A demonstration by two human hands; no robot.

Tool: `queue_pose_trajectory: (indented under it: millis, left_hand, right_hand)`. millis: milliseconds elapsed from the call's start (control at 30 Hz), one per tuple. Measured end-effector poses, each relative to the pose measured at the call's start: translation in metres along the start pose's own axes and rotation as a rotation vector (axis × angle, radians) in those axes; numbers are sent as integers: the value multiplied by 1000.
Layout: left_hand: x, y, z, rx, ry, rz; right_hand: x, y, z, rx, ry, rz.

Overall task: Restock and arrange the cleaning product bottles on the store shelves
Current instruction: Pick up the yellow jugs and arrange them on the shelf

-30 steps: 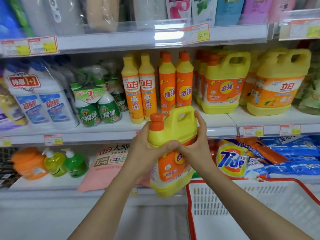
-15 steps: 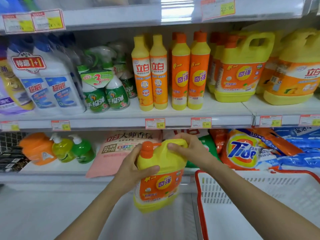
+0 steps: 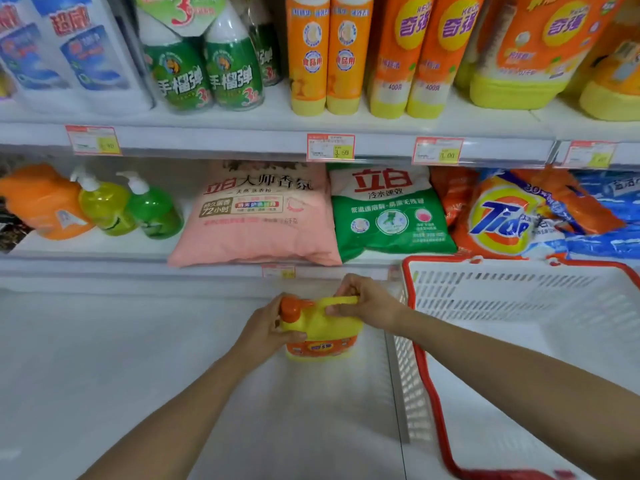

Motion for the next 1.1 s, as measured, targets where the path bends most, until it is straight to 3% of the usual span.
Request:
queue_pose_trajectory:
  millis: [233, 467, 700, 767, 833, 967, 1100]
  left_hand:
    - [-36, 22, 21, 86, -3, 52]
    - [-44, 20, 15, 233, 10, 107]
    - [-32, -22, -23, 459, -52, 368]
    - [-24, -39, -48, 487, -27, 236]
    - [-8, -52, -86, 527, 106, -33]
    - [40, -62, -192, 646, 505, -586]
    - [100, -46, -282, 718, 719, -645]
  right_hand:
    - [-29, 12, -17, -116, 153, 190]
    - [-39, 13, -18, -212, 194, 308]
    - [-33, 8, -6, -325, 154, 328]
    - [-33, -1, 9, -343, 110, 362]
    - [-32, -22, 36, -318, 12, 333]
    - [-36, -94, 109, -166, -272, 46]
    - [-42, -177, 161, 83, -520, -332]
Point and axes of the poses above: each hand's wrist, its own x-axis towards the middle knuckle, its own y-axis out of the palm, z = x × y, the point moved 1 cm from there along x, towards the middle knuckle, and after that the axes turned 15 degrees about x, right-handed, at the moved point
